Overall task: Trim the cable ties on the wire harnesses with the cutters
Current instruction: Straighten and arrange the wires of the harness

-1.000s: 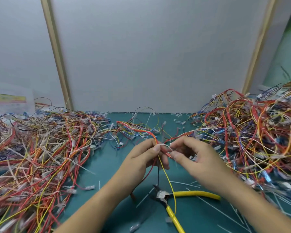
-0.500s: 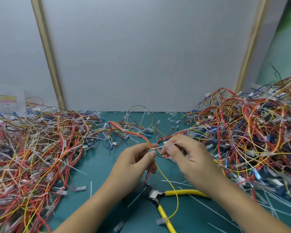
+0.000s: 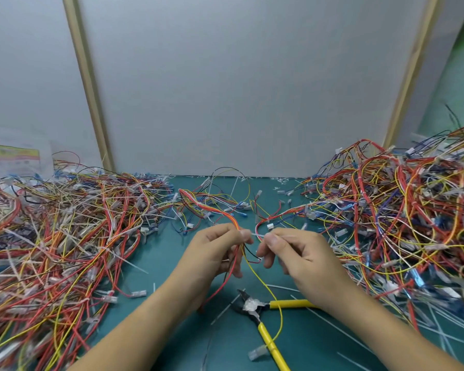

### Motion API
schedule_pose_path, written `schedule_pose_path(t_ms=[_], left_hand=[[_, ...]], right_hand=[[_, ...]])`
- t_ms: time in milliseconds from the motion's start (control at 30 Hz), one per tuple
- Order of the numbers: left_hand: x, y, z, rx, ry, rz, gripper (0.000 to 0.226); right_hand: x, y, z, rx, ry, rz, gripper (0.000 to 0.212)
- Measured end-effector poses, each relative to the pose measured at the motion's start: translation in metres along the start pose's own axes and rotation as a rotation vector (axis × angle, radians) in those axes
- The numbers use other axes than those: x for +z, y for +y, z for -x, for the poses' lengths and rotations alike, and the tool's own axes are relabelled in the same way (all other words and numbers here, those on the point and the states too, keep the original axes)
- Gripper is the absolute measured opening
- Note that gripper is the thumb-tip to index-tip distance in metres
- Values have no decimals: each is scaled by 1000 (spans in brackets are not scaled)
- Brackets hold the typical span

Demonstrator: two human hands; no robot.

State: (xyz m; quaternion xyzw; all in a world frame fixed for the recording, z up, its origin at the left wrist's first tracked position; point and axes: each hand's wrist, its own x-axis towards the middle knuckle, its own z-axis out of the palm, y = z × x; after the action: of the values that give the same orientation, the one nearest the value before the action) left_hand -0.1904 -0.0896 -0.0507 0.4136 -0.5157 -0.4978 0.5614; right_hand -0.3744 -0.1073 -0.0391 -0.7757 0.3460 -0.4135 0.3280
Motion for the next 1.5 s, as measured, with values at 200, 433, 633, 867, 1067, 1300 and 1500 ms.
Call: schedule_pose_path(t_ms=[200,433,633,867,1067,1300,1500], left_hand=[[1,-2,-3,-39,41,-37,14],[10,-4,-5,-2,27,-77,19],[10,-5,-7,25,-5,-120,18],[6,-3,-4,-57,-41,-34,44],[-9,4,-7,-181,246,200,40],[-12,4,-6,-144,233,134,20],[-2,6,5,-10,-163,18,17]], right_hand=[[2,-3,2,14,1,-54,36],[5,0,2,68,160,-115,42],[1,2,0,41,179,-56,47],[-8,1,-1,-2,148,-123,43],[-4,-7,5,-78,65,-138,40],[-3,-15,12,-102,-193,-235,41],[-13,-15,-3,-23,241,-55,32]])
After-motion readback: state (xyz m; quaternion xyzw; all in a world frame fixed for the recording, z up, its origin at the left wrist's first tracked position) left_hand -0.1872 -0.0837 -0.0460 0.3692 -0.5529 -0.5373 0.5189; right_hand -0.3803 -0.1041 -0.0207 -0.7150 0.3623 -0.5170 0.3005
